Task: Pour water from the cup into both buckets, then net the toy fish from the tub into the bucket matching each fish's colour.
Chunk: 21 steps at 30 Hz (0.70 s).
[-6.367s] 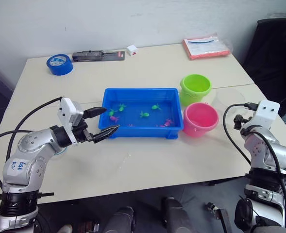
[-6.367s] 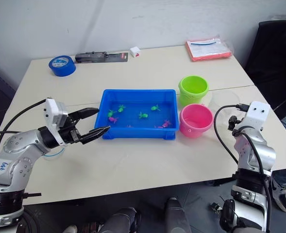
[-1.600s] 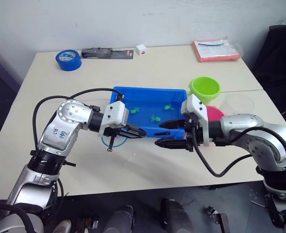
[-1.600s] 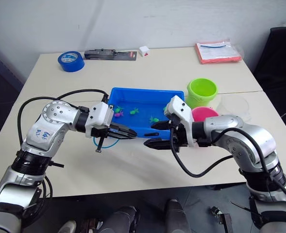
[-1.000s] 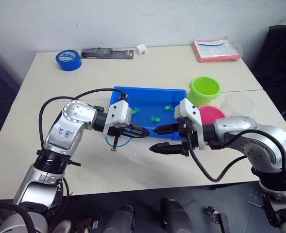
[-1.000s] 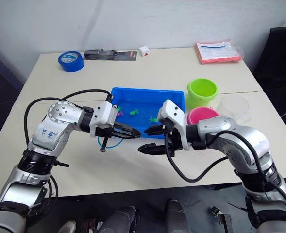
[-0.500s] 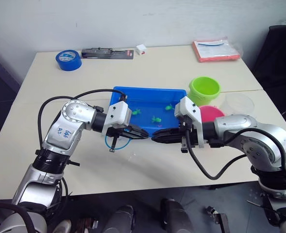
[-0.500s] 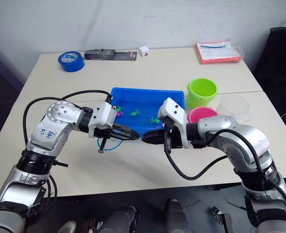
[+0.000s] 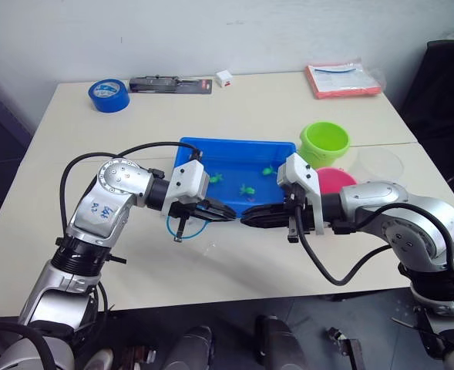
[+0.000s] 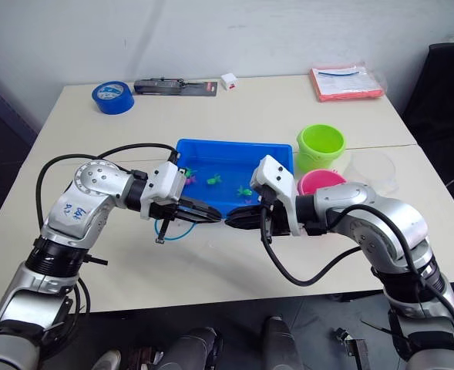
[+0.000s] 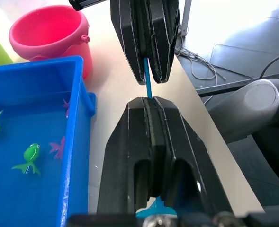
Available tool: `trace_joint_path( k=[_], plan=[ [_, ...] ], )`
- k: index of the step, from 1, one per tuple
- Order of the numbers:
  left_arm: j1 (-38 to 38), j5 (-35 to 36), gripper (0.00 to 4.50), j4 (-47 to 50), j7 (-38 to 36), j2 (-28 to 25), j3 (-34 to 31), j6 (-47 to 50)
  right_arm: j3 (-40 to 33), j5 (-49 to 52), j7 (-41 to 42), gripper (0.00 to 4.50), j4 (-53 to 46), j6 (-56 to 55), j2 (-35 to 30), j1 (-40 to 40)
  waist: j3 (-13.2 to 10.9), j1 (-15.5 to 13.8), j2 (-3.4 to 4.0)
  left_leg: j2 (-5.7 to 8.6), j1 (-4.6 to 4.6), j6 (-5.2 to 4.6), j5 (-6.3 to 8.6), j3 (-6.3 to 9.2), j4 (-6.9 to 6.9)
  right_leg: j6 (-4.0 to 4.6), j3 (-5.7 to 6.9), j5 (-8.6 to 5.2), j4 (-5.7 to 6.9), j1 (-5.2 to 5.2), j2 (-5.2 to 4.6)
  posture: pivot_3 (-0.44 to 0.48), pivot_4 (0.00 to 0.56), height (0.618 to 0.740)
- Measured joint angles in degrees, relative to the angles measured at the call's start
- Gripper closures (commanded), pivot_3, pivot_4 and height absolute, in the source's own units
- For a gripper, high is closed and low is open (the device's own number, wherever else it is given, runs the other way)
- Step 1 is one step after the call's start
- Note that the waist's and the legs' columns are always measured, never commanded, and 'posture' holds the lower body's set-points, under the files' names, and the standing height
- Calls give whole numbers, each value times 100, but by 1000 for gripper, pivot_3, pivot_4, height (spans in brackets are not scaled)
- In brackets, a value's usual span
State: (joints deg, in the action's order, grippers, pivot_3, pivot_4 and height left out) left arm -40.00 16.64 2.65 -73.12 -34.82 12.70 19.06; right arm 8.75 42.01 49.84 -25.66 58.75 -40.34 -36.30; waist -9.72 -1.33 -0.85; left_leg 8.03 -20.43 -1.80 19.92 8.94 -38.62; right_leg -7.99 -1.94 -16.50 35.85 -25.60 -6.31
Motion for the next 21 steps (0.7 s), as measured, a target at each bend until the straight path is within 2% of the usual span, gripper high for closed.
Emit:
trace_joint_path(
  k=[8,11,14,21],
  plan=[
    [-47,-8,19,-43,107,-46,-83,349,0,4,130,3706,-2,-18,-5,2,0,0,0,0,0,0,0,0,0,0,0,0,1,0,0,0,150,740],
    [-150,236,0,-35,356,-35,-429,651,0,-12,150,3706,-4,-33,-7,48,-1,0,-1,0,-1,0,0,1,0,0,1,0,1,0,1,0,150,740],
    [-503,821,0,-17,508,-250,-1051,1431,11,-55,161,3706,-4,-45,-25,121,-1,21,-1,-1,-2,0,1,2,0,0,0,0,8,-2,1,0,150,740],
    [-600,1351,0,-149,673,-1259,-2060,2339,-79,-145,113,3706,-29,-111,-245,222,-3,51,1,-1,-1,1,1,2,2,0,1,0,7,-3,3,0,150,740]
  ],
)
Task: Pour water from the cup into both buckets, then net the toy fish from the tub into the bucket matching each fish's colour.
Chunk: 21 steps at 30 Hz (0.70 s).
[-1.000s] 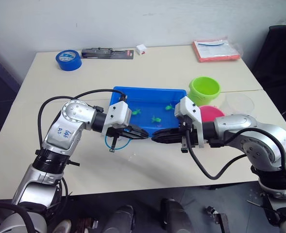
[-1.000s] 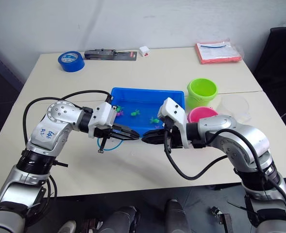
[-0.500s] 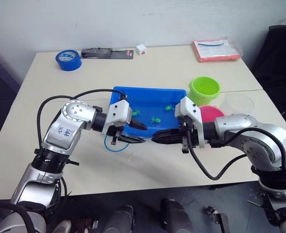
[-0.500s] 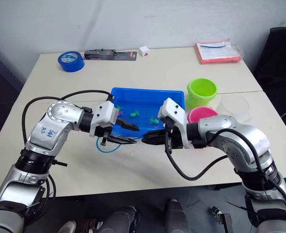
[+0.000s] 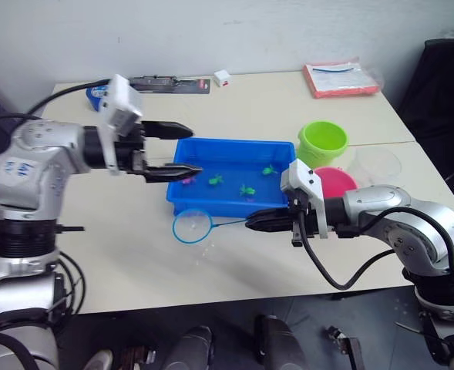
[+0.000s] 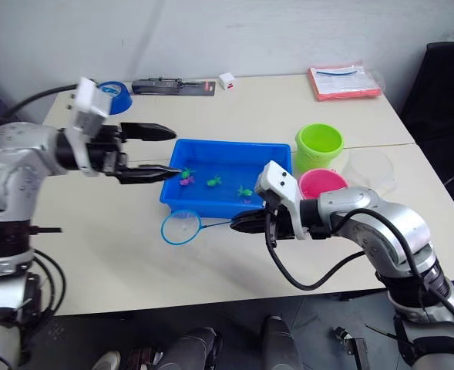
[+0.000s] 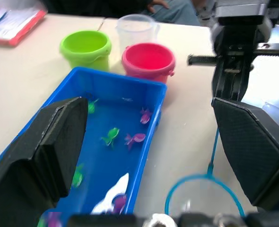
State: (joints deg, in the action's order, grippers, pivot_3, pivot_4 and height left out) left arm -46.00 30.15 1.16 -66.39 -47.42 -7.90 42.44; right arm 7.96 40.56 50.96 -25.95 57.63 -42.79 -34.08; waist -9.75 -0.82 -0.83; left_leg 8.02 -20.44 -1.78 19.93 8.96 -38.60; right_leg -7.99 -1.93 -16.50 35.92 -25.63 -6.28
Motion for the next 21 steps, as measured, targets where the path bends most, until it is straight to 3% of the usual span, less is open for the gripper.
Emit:
trace_joint_path(
  k=[5,9,15,21],
  plan=[
    [869,365,0,59,-117,-700,-661,423,-645,144,-48,3706,120,33,-249,-143,-4,10,7,0,0,0,0,2,6,0,1,0,-2,1,-1,0,150,740],
    [1728,644,0,288,-193,-804,-1019,562,-885,-79,-283,3706,462,-172,-291,-665,-7,21,12,-3,0,0,1,2,7,1,2,0,-4,1,0,0,150,740],
    [2479,962,0,809,-50,-690,-1309,582,-102,-1645,-361,3706,1258,-1538,-464,-958,-9,19,15,-2,0,0,1,-4,15,1,0,0,-7,-2,-2,0,150,740],
    [2875,1237,0,1323,345,-462,-1370,647,583,-3012,247,3706,1733,-3201,-1051,-994,-15,29,25,-2,0,0,1,-9,29,1,1,0,-15,-6,-2,0,150,740]
  ],
)
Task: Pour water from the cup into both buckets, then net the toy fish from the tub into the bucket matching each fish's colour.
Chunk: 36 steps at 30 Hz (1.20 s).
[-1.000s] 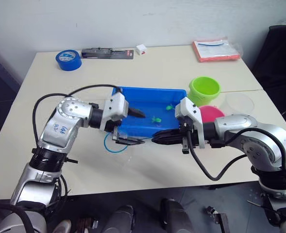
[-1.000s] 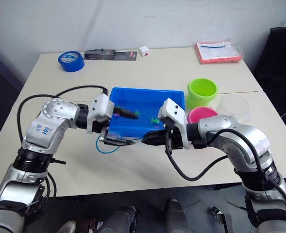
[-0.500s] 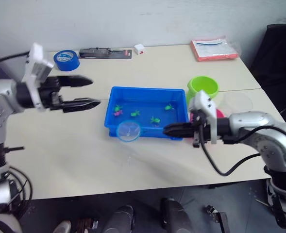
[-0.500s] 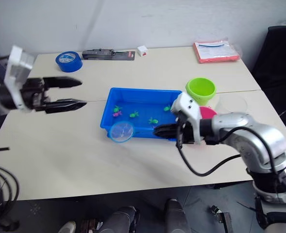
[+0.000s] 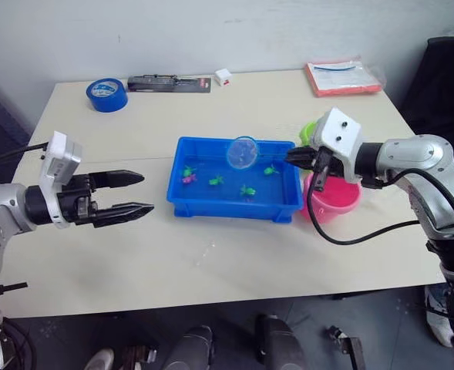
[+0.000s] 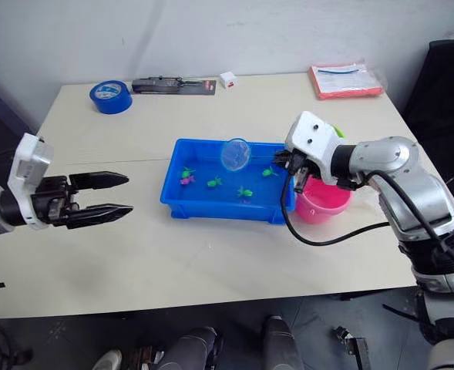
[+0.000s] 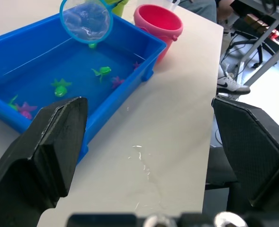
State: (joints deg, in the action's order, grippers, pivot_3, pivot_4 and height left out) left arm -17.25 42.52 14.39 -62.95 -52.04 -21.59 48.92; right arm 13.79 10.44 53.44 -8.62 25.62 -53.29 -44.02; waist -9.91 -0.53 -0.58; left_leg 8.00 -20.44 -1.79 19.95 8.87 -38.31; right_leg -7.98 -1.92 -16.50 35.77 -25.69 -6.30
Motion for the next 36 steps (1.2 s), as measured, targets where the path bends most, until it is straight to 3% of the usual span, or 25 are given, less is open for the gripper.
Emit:
trace_joint_path(
  k=[8,14,26,31,36],
  plan=[
    [141,188,0,286,347,187,27,-11,208,-1095,877,3706,476,-1766,-629,13,-2,82,4,-3,3,0,0,-6,3,0,-5,0,-1,-1,3,0,150,740],
    [76,217,0,285,437,215,182,-100,503,-1833,1218,3706,869,-3010,-507,-103,-3,74,5,-6,5,1,0,-8,2,0,-5,0,-1,-1,6,0,150,740],
    [13,379,0,323,645,247,239,-131,883,-3183,1008,3706,1925,-4923,-213,-669,-4,85,7,-5,5,2,0,-8,4,1,-5,0,2,-3,9,0,150,740],
    [14,452,0,345,741,247,239,-130,1009,-3299,1220,3706,2226,-5606,-214,-852,-4,80,7,-7,5,3,0,-8,3,1,-5,0,2,-2,12,0,150,740],
    [39,469,0,397,834,247,239,-133,1006,-2738,1945,3706,2176,-5640,-243,-870,-4,80,7,-7,6,3,0,-7,2,1,-5,0,2,-1,12,0,150,740]
  ],
)
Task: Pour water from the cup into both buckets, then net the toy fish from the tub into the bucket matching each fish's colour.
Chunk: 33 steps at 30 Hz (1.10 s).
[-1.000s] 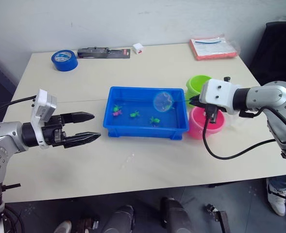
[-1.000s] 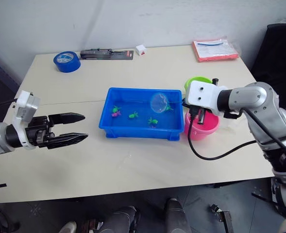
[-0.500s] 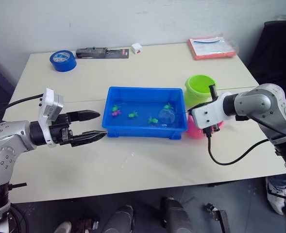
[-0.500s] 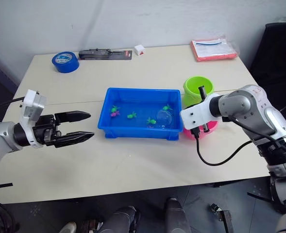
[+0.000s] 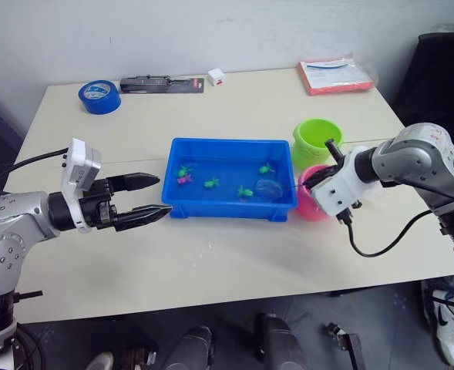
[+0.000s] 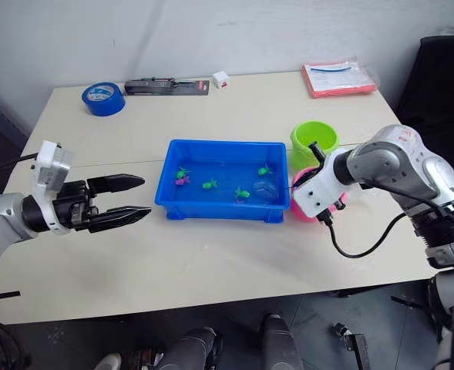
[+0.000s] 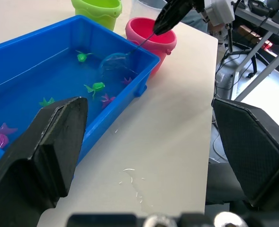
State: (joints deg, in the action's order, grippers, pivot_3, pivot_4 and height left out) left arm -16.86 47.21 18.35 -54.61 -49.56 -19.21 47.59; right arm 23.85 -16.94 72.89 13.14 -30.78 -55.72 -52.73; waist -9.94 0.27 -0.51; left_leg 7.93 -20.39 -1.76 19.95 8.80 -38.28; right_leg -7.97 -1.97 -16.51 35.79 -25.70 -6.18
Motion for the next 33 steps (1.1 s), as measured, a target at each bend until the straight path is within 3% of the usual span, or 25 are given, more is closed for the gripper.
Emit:
trace_joint_path(
  k=[9,18,33],
  plan=[
    [83,12,0,120,128,0,-7,-13,-44,463,534,3706,-225,754,134,13,0,-1,0,-1,0,0,0,1,0,0,0,0,1,0,0,0,150,740],
    [199,11,0,162,221,-2,-55,-30,-197,809,995,3706,-502,3689,495,0,0,-22,0,-1,0,0,0,3,0,1,1,0,1,1,-4,0,150,740],
    [211,5,0,166,246,-78,-59,-86,-450,1563,963,3706,-592,6994,962,-257,0,-13,0,-2,-2,1,1,2,4,2,2,0,-2,0,-6,0,150,740]
  ],
)
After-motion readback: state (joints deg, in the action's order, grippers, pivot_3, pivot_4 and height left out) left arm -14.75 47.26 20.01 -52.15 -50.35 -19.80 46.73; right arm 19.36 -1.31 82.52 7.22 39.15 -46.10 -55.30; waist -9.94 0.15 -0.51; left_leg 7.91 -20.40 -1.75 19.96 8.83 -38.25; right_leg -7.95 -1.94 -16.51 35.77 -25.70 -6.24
